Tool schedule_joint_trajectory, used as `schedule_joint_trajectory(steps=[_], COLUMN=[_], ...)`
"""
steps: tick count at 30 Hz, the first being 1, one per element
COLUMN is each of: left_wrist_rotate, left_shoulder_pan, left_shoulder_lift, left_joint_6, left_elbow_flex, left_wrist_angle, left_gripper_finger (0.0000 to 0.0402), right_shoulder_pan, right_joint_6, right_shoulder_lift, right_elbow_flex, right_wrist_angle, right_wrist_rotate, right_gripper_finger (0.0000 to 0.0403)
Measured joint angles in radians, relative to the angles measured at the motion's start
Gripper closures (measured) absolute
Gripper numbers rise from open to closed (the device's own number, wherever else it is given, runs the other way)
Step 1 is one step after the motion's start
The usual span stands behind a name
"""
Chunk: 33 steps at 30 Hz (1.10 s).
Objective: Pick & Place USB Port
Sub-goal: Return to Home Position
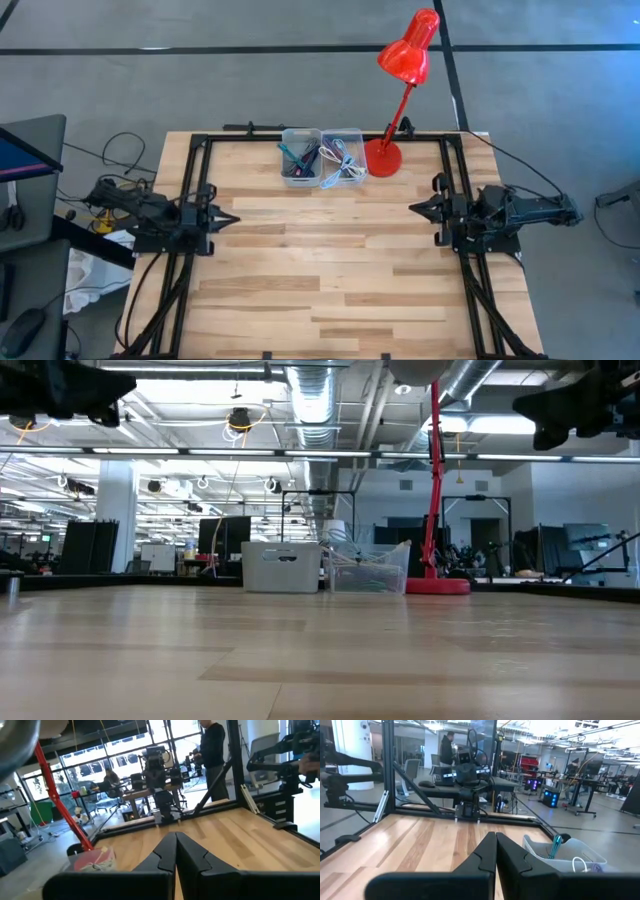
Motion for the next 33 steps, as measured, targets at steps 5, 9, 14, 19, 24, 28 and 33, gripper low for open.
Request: schedule_joint_trajectory(steps=[5, 9, 14, 19, 24, 28, 33], left_wrist_rotate=[0.0, 0.004, 0.104, 0.204, 0.313, 0.341, 0.304], left_shoulder_pan=[0.0, 0.0, 0.0, 0.0, 0.0, 0.0, 0.0], left_shoulder_lift=[0.0, 0.004, 0.0, 0.001, 0.001, 0.009, 0.017], left_joint_6=[-0.011, -0.028, -0.029, -0.061, -0.114, -0.19, -0.208], left_elbow_flex=[-0.115, -0.153, -0.152, -0.152, -0.152, -0.152, -0.152], left_wrist_angle=[0.128, 0.171, 0.179, 0.169, 0.145, 0.093, 0.089], left_gripper_finger=[0.0396, 0.0396, 0.0396, 0.0396, 0.0396, 0.0396, 0.0396], right_shoulder_pan=[0.0, 0.0, 0.0, 0.0, 0.0, 0.0, 0.001], right_joint_6=[0.008, 0.016, 0.026, 0.044, 0.074, 0.11, 0.124], right_shoulder_lift=[-0.003, -0.003, -0.003, -0.004, -0.004, -0.003, -0.003], right_elbow_flex=[0.0, 0.0, 0.0, 0.0, 0.0, 0.0, 0.0], right_wrist_angle=[-0.017, -0.026, -0.065, -0.082, -0.112, -0.15, -0.172], right_wrist_rotate=[0.0, -0.001, -0.039, -0.091, -0.135, -0.157, -0.16], right_gripper_finger=[0.0403, 0.0403, 0.0403, 0.0403, 0.0403, 0.0403, 0.0403])
